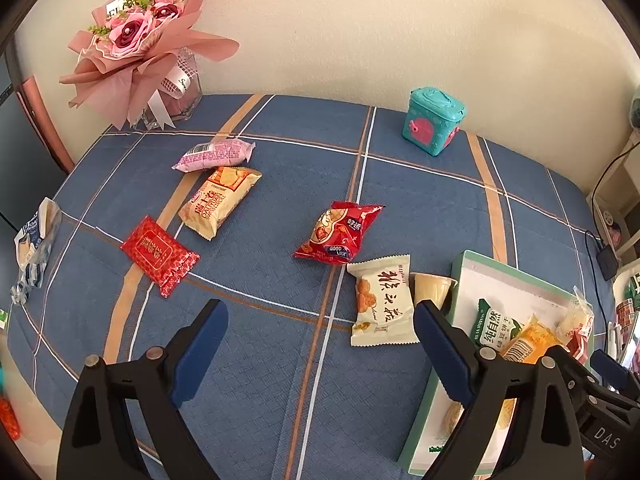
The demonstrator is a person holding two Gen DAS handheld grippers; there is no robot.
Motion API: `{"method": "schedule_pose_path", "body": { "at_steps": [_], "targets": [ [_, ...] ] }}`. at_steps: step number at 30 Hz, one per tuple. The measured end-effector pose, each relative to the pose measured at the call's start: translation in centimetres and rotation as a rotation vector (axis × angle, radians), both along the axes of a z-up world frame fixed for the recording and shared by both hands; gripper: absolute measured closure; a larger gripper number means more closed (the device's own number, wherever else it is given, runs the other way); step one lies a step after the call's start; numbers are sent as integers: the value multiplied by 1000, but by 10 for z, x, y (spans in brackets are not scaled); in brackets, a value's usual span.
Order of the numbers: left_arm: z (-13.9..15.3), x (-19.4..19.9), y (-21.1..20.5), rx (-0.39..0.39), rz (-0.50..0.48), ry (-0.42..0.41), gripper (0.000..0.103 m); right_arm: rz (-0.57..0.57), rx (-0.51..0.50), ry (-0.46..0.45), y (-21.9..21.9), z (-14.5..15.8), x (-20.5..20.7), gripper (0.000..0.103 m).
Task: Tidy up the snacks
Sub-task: 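Move both tools back toward the red rectangular pack and white pastry pack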
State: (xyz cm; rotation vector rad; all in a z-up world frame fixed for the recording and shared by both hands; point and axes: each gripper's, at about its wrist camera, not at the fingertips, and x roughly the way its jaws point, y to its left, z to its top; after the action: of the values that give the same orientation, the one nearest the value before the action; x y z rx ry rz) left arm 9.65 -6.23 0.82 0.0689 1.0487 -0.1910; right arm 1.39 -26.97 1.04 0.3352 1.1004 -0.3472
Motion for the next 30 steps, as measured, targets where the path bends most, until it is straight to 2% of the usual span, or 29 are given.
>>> {"method": "schedule_pose_path", "body": {
  "at_steps": [13,30],
  "targets": [
    [1,7,17,14,5,4,9,56,-12,2,37,-1,20,0],
    [-1,29,70,17,109,4,9,161,-12,-23,94,-5,55,0]
  ]
}}
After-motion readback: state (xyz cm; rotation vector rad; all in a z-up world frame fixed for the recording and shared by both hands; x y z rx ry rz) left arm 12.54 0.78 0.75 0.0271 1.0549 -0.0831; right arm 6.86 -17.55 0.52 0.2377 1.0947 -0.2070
